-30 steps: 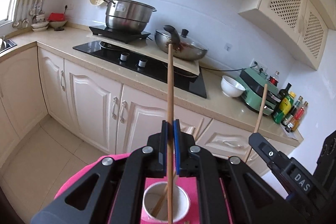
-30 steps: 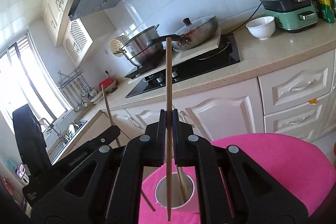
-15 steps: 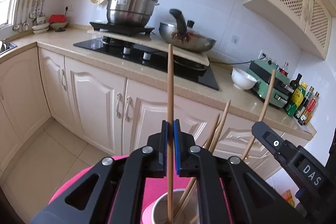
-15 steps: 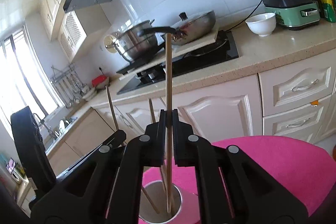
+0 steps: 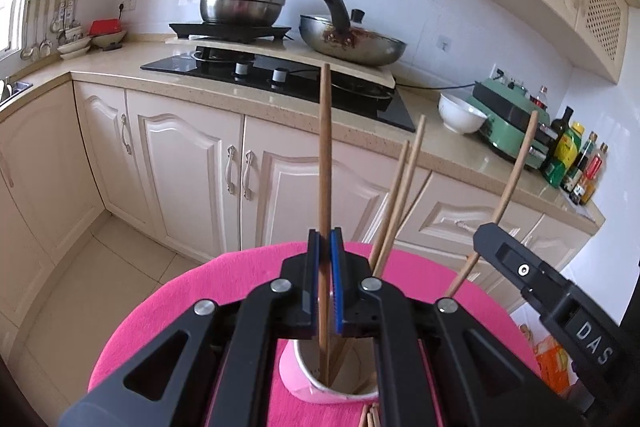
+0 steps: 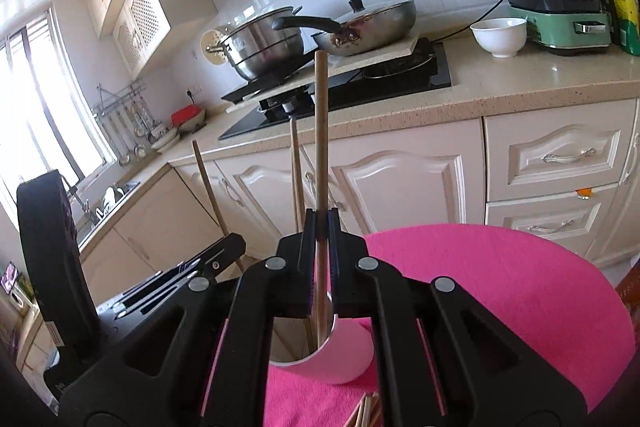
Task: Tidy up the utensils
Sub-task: 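Open the left gripper while the right gripper opens, leaving chopsticks in the cup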
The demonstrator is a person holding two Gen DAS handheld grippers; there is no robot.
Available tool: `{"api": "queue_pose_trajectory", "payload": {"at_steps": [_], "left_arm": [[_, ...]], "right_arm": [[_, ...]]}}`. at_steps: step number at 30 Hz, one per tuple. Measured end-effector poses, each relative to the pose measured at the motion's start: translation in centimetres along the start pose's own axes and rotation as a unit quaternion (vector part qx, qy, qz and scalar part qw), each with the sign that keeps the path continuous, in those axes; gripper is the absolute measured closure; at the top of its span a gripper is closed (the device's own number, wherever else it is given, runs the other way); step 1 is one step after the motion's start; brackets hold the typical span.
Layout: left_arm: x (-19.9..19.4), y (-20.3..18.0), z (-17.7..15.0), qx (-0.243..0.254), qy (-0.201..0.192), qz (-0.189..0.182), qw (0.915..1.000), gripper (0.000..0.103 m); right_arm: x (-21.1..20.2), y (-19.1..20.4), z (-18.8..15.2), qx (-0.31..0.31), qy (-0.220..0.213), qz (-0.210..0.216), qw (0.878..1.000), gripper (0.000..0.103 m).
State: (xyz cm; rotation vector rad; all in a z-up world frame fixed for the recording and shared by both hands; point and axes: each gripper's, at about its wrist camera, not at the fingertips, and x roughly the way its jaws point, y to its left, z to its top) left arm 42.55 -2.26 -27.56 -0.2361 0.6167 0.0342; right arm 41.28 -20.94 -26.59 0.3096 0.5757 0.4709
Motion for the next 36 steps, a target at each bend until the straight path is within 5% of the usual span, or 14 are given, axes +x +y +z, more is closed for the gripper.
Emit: {"api": "queue_pose_trajectory", "payload": {"at_steps": [11,15,28,36], "left_arm": [[-1.0,-0.1,-1.3,0.004,0.034,0.000,0.9994,0.096],[-1.6,0.0,-1.5,0.011,0.040,0.010,0.9991,0.078],[-4.6,1.2,-2.4,0.022,0.067,0.047,0.9964,0.071],[-6.1,2.2,-3.3,0.021,0.082,0.047,0.9953,0.071]], "right_arm": [[-0.3,1.0,-2.3,-0.018,0.026,-0.013,0.999,0.096],[-0.4,1.3,-2.5,-0.018,0.030,-0.015,0.999,0.096],[-0.9,2.0,-3.5,-0.012,0.043,-0.021,0.999,0.095],[-2.1,2.8,-4.0,-0.013,0.041,-0.025,0.999,0.077]]}}
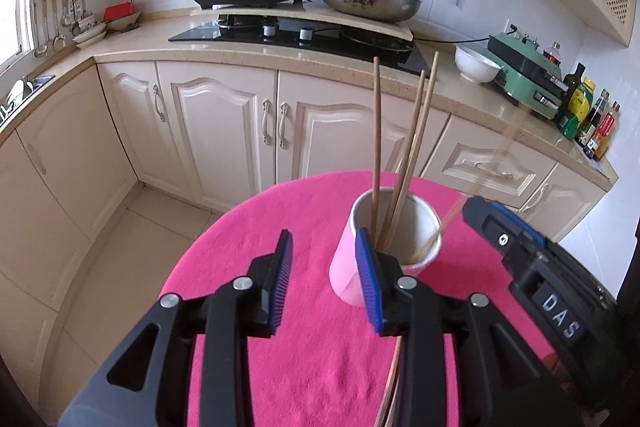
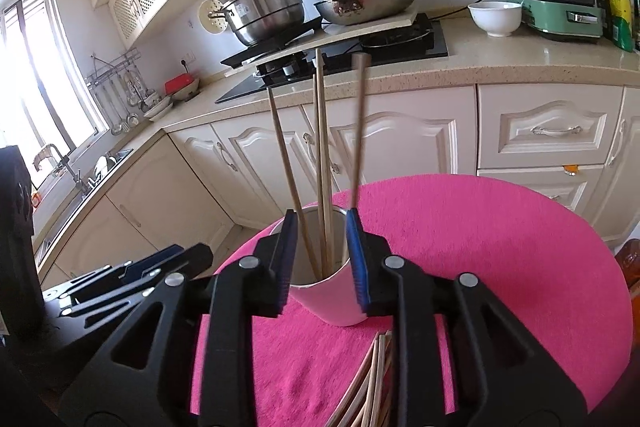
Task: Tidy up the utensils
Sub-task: 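Open the left gripper while the right gripper opens, leaving chopsticks in the cup, then move both open grippers back to the remaining chopsticks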
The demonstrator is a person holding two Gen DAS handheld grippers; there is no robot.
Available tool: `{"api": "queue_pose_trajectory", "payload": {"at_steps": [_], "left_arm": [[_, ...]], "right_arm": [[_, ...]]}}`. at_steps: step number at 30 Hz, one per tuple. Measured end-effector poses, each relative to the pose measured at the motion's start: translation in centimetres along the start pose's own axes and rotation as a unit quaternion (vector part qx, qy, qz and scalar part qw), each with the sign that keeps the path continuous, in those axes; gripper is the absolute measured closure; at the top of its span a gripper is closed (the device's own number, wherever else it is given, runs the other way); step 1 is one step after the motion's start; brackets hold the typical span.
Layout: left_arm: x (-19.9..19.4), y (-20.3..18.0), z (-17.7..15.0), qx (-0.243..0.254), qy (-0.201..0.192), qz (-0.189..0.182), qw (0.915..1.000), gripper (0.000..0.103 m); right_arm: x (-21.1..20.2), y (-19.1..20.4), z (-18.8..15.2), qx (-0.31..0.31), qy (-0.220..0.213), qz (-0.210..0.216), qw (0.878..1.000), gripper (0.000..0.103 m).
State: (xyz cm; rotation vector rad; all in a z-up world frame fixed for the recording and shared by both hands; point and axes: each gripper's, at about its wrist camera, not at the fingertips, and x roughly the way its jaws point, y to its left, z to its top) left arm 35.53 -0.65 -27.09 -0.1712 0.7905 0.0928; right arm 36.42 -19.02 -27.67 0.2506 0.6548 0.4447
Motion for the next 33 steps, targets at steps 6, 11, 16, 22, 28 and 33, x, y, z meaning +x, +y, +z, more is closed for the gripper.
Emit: {"api": "queue_pose_trajectory", "payload": {"at_steps": [6,11,16,22,28,33], "left_arm": [[-1.1,0.3,-1.1,0.009,0.014,-0.007,0.9998,0.071],[-1.3,0.2,-2.9,0.011,0.045,-0.023,0.9987,0.071],[0.0,-0.5,-6.0,0.036,0.103,-0.050,0.9927,0.071],[3.3,-2.5,-10.3,0.073,0.192,-0.072,0.9760,0.071],[5.7,-4.5,-12.4,0.118,0.228,-0.059,0.9645,0.071],[7.1,-5.4,-12.9,0.143,0.244,-0.050,0.9578,0.071]], "right_arm": [[-1.9,0.6,0.2,-0.005,-0.009,0.000,1.000,0.076],[-4.2,-0.1,-0.5,-0.014,-0.006,-0.018,1.000,0.075],[-6.0,-2.2,-2.8,-0.011,0.023,-0.057,0.998,0.075],[-6.2,-5.6,-6.5,0.030,0.079,-0.088,0.992,0.075],[-5.8,-7.1,-9.2,0.050,0.114,-0.095,0.988,0.075],[-5.6,-7.7,-10.3,0.058,0.128,-0.096,0.985,0.075]]}}
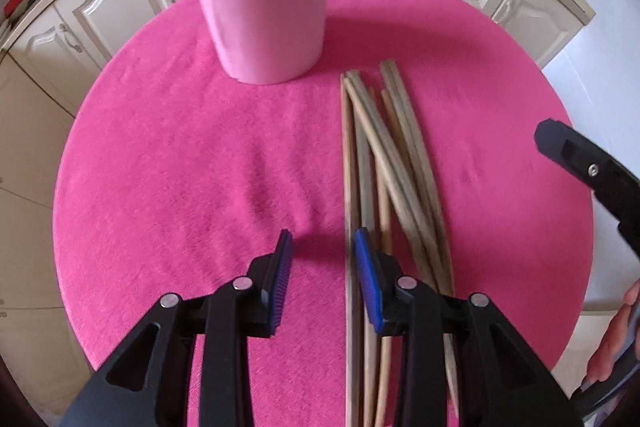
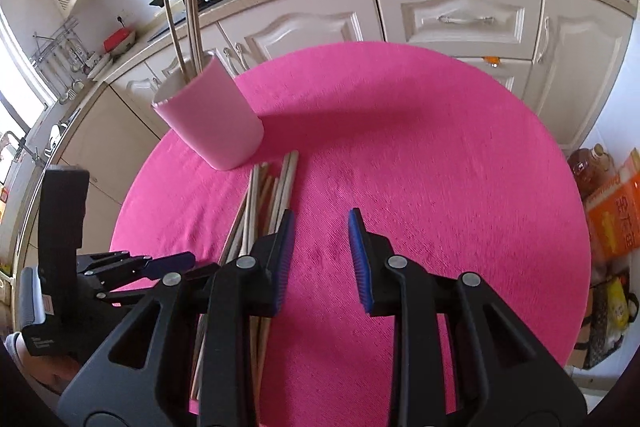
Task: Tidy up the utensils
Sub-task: 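Move both open grippers back to the remaining chopsticks, then grasp a chopstick with the left gripper while the right gripper grasps another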
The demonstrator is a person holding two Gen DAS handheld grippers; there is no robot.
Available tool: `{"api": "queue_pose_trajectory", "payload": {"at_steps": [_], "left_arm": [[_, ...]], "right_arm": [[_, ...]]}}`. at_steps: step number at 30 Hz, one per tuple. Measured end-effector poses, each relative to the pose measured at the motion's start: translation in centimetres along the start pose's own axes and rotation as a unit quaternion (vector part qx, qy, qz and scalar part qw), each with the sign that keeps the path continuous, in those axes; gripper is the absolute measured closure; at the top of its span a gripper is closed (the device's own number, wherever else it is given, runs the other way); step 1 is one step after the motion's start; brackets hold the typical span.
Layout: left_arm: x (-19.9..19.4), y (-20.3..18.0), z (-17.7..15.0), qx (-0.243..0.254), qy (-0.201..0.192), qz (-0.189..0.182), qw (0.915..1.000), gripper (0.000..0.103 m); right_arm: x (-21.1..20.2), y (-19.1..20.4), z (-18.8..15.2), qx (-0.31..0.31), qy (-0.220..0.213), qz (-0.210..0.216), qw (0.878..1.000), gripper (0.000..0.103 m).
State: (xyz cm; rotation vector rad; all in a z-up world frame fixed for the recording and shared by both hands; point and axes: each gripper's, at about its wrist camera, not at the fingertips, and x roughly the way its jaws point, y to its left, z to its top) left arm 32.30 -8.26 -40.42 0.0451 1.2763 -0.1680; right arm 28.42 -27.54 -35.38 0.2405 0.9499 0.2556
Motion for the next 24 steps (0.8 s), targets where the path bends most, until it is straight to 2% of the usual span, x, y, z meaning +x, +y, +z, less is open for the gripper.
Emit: {"api": "queue_pose_trajectory", "payload": {"at_steps": [5,11,13,15,19,24], "left_arm": [[0.7,-0.9,1.0,0.017,0.012,0.019,0.9996,0.071],[1.3,-1.7,2.7,0.029,0.025,0.037,0.9986,0.071],[1.3,-1.5,3.0,0.022,0.024,0.030,0.9990,0.078],[1.0,-1.0,2.7,0.008,0.024,0.026,0.9993,0.094],[0.5,1.1,2.3,-0.032,0.028,0.001,0.9991,0.097],[-0.4,2.7,2.0,-0.052,0.022,0.000,0.9984,0.097]], "right_arm": [[0.6,-0.3,0.3,0.004,0.016,0.001,1.000,0.075],[2.4,0.4,0.5,-0.004,0.055,0.006,0.998,0.075],[3.2,1.1,0.8,-0.014,0.073,0.003,0.997,0.075],[3.9,1.5,0.9,-0.018,0.086,0.002,0.996,0.075],[5.5,2.3,1.0,-0.024,0.120,0.004,0.993,0.076],[7.0,3.4,0.8,-0.038,0.150,-0.012,0.988,0.084]]}}
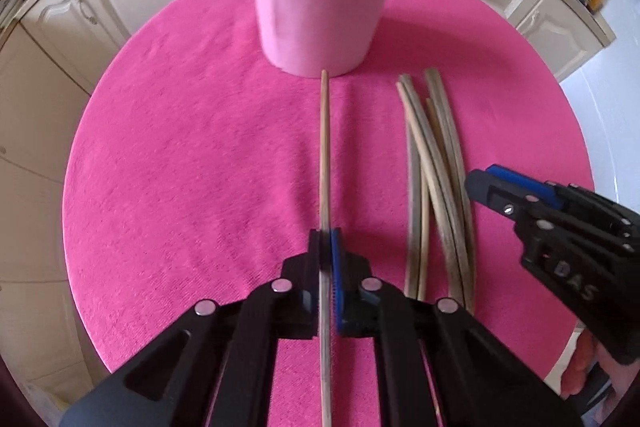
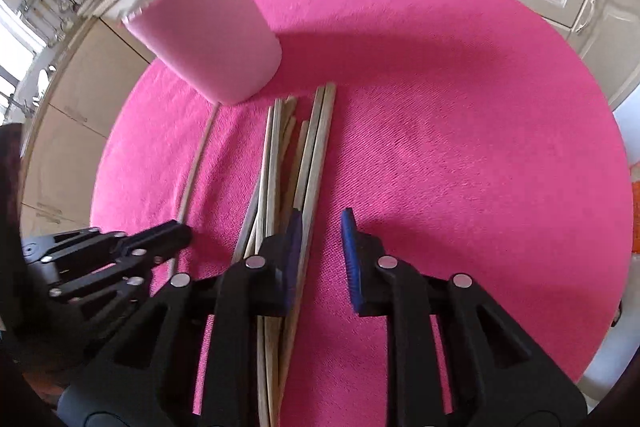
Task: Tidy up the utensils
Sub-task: 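Grasp a chopstick with the left gripper while the right gripper grasps another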
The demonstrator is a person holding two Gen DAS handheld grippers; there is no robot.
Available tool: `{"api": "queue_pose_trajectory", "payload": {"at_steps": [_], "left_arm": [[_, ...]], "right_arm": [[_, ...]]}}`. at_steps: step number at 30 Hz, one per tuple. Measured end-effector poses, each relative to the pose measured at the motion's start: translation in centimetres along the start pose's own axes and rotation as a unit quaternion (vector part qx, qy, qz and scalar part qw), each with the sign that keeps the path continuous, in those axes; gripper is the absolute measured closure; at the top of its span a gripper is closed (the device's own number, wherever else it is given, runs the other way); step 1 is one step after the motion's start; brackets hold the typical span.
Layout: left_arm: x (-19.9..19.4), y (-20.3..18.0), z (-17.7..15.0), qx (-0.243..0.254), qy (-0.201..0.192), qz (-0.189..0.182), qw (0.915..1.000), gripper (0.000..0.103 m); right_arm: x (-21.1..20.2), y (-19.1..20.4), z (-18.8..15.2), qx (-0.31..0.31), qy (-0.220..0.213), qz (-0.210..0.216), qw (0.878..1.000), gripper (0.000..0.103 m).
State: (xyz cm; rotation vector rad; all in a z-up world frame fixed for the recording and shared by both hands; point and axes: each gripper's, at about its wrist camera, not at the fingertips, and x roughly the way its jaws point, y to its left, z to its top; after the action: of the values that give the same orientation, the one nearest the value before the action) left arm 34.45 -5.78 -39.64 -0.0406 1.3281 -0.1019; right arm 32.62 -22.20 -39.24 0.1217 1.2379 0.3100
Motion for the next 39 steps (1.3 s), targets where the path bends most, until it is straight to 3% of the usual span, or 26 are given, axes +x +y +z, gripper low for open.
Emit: {"api": "queue_pose_trajectory", "payload": {"at_steps": [9,16,20,25,33,39], "left_arm": [[-0.5,0.6,-1.1,-0.010,-0.008,-0.005,0.9999,0.097],[-0.5,0.4,-0.9,-0.004,-0.011,-0.009,0.9999,0.097],[-0.5,0.4,-0.9,-0.003,-0.008,-0.010,0.9999,0.097],[-1.5,0.7,-1.3,0.003,-0.015,-0.018,0.9997,0.097],[-3.4,0.7,-1.7,0.016,-0.033,-0.030,0.9989,0.097],[-6.0,-0.3,-2.1,0.044,-0.067,-0.052,0.9954,0.097]], "right_arm": [[0.6,2.1,0.4,-0.026,0.025,-0.054,0.998,0.085],[0.9,1.7,0.6,-0.002,0.052,-0.042,0.998,0.085],[1.8,2.8,1.4,-0.029,0.063,-0.072,0.995,0.085],[1.4,1.8,1.3,-0.024,0.061,-0.063,0.996,0.095],[1.7,0.9,2.0,-0.017,0.075,-0.060,0.995,0.096],[-0.9,-2.2,1.2,0.044,0.032,0.009,0.998,0.097]]}}
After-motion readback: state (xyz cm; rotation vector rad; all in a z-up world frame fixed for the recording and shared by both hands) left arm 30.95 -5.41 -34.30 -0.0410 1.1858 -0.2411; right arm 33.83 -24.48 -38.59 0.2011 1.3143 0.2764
